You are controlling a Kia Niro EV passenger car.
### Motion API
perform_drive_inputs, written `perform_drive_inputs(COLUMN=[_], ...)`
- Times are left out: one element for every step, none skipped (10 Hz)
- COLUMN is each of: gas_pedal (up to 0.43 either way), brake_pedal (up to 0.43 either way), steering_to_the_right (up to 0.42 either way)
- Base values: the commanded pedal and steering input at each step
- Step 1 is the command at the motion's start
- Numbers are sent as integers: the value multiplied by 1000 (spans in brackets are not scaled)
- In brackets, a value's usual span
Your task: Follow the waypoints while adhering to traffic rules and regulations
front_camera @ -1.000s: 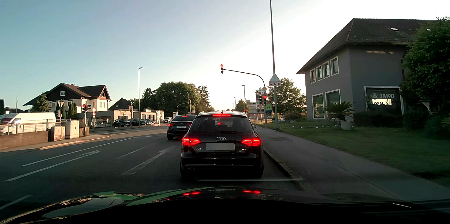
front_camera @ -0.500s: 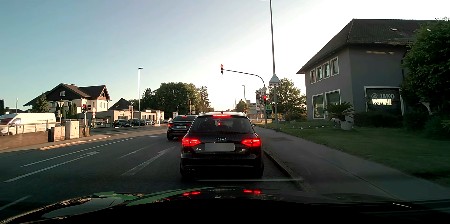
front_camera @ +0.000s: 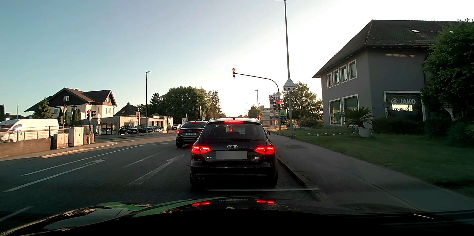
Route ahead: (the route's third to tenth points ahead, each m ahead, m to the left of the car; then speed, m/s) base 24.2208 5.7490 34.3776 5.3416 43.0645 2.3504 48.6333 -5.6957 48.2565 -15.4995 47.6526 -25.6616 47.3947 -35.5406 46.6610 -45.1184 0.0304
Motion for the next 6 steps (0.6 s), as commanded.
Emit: perform_drive_inputs(gas_pedal=[0,0,0,0,0,0], brake_pedal=[232,232,238,244,238,238], steering_to_the_right=[-1,-1,-1,-1,-1,-1])
